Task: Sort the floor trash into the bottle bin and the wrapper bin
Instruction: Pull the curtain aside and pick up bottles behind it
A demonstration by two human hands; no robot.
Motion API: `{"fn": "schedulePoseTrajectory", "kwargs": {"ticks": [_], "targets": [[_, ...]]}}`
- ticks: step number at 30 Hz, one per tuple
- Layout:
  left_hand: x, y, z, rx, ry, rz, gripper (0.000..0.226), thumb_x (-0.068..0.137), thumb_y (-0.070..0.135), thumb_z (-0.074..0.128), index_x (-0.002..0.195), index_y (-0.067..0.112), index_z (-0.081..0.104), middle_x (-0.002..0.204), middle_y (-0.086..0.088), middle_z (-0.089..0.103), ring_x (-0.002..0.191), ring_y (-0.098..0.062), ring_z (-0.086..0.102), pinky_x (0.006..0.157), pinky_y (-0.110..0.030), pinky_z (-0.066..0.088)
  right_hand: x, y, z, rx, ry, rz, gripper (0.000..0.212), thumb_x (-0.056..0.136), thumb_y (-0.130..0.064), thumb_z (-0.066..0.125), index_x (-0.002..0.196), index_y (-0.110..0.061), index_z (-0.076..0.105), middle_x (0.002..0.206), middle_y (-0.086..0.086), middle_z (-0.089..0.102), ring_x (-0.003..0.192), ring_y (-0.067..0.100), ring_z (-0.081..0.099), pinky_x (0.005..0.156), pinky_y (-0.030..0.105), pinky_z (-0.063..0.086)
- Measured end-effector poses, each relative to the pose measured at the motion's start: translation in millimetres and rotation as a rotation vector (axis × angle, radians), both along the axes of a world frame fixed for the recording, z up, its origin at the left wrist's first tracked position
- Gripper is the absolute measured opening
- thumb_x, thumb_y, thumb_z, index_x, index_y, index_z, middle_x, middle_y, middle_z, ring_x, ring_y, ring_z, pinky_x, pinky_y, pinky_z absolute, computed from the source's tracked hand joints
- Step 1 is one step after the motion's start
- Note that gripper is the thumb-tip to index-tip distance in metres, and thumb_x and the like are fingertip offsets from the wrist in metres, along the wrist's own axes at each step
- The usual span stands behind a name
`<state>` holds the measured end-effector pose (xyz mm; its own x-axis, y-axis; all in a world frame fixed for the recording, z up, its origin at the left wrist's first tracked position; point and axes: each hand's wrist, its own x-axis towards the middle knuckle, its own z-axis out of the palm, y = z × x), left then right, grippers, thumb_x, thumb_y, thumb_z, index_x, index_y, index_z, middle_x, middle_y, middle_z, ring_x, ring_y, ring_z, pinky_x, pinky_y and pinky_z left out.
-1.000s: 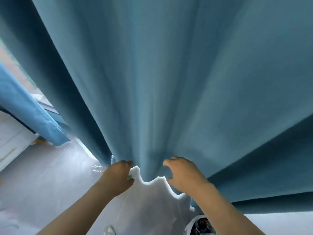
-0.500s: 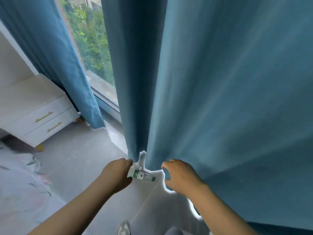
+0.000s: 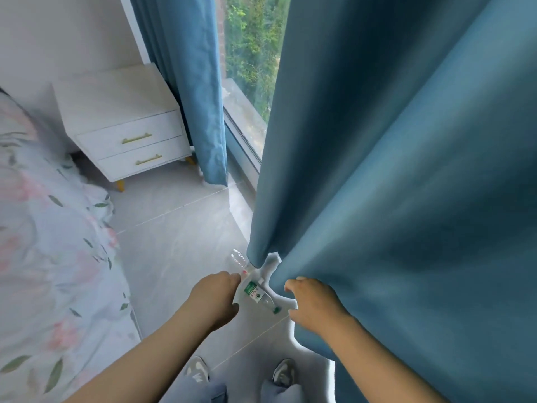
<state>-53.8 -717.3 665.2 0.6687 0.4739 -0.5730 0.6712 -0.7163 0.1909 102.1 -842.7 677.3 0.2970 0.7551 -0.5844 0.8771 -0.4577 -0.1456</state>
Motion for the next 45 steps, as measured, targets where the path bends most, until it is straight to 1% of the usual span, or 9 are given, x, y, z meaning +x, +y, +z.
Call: {"fn": "schedulePoseTrajectory", "kwargs": {"ticks": [4, 11, 21, 23, 27, 31, 35, 40, 45], "targets": [[7.9, 4.5, -57.7, -0.001, 0.015, 0.051, 0.035, 0.089, 0.024, 0.051, 0.123, 0.013, 0.048, 0.116, -0.006, 0.056, 0.104, -0.027, 0.055, 0.08, -0.033, 0.045, 15.8, 16.2, -58.3, 0.002, 0.021, -0.005, 0.036, 0.084, -0.017, 0.054, 0.121, -0.016, 0.054, 0.118, 0.005, 0.059, 0.107, 0.028, 0.057, 0.078, 0.033, 0.045], [18.0, 21.0, -207.6, -0.012, 0.026, 0.077, 0.034, 0.089, 0.022, 0.05, 0.122, 0.013, 0.048, 0.115, -0.007, 0.055, 0.104, -0.028, 0.055, 0.077, -0.033, 0.044, 26.3, 42.1, -215.6, 0.0, 0.032, -0.017, 0.042, 0.087, -0.023, 0.056, 0.128, -0.018, 0.051, 0.126, 0.004, 0.057, 0.113, 0.026, 0.057, 0.09, 0.035, 0.049], [33.5, 63.7, -455.5, 0.066, 0.008, 0.021, 0.026, 0.089, 0.019, 0.049, 0.114, 0.01, 0.05, 0.108, -0.008, 0.055, 0.093, -0.027, 0.054, 0.067, -0.032, 0.038, 41.6, 75.8, -472.6, 0.001, -0.077, 0.114, 0.037, 0.087, -0.023, 0.056, 0.123, -0.019, 0.053, 0.121, 0.002, 0.06, 0.108, 0.025, 0.059, 0.077, 0.03, 0.045], [39.2, 75.7, -505.4, 0.087, -0.009, -0.013, 0.029, 0.09, 0.02, 0.05, 0.117, 0.011, 0.05, 0.112, -0.007, 0.056, 0.095, -0.027, 0.055, 0.07, -0.033, 0.041, 46.0, 87.6, -519.9, 0.018, -0.11, 0.167, 0.031, 0.086, -0.018, 0.054, 0.117, -0.017, 0.055, 0.115, 0.003, 0.062, 0.103, 0.026, 0.06, 0.07, 0.028, 0.039], [42.2, 99.2, -583.3, 0.129, -0.038, -0.078, 0.035, 0.089, 0.022, 0.052, 0.122, 0.012, 0.049, 0.119, -0.006, 0.056, 0.105, -0.028, 0.056, 0.083, -0.037, 0.05, 53.6, 109.2, -596.5, 0.056, -0.209, 0.292, 0.031, 0.083, -0.018, 0.057, 0.114, -0.015, 0.055, 0.11, 0.006, 0.06, 0.102, 0.029, 0.06, 0.069, 0.029, 0.039], [56.3, 112.7, -625.4, 0.199, -0.054, -0.149, 0.035, 0.089, 0.023, 0.053, 0.122, 0.012, 0.049, 0.121, -0.006, 0.055, 0.106, -0.028, 0.056, 0.086, -0.038, 0.05, 59.1, 116.4, -627.4, 0.067, -0.171, 0.251, 0.04, 0.083, -0.024, 0.059, 0.122, -0.016, 0.054, 0.113, 0.005, 0.061, 0.101, 0.028, 0.06, 0.076, 0.032, 0.049], [75.9, 107.8, -655.9, 0.2, -0.136, -0.184, 0.034, 0.087, 0.023, 0.057, 0.116, 0.009, 0.047, 0.12, -0.008, 0.052, 0.106, -0.029, 0.053, 0.084, -0.037, 0.048, 51.1, 111.2, -644.1, 0.142, -0.236, 0.302, 0.038, 0.085, -0.027, 0.058, 0.122, -0.019, 0.052, 0.11, 0.005, 0.061, 0.101, 0.029, 0.061, 0.073, 0.033, 0.046], [92.2, 109.1, -681.8, 0.273, -0.209, -0.27, 0.037, 0.085, 0.021, 0.06, 0.115, 0.009, 0.043, 0.121, -0.01, 0.048, 0.11, -0.03, 0.05, 0.084, -0.037, 0.046, 49.9, 99.1, -673.4, 0.066, -0.231, 0.308, 0.039, 0.084, -0.027, 0.058, 0.121, -0.017, 0.052, 0.112, 0.005, 0.062, 0.098, 0.026, 0.061, 0.066, 0.029, 0.038], [97.7, 103.4, -688.4, 0.276, -0.204, -0.313, 0.035, 0.083, 0.022, 0.061, 0.111, 0.01, 0.045, 0.118, -0.01, 0.049, 0.109, -0.031, 0.049, 0.089, -0.043, 0.049, 55.4, 82.8, -680.5, 0.056, -0.186, 0.231, 0.038, 0.083, -0.032, 0.06, 0.117, -0.017, 0.052, 0.113, 0.005, 0.061, 0.101, 0.027, 0.06, 0.074, 0.034, 0.046]]}}
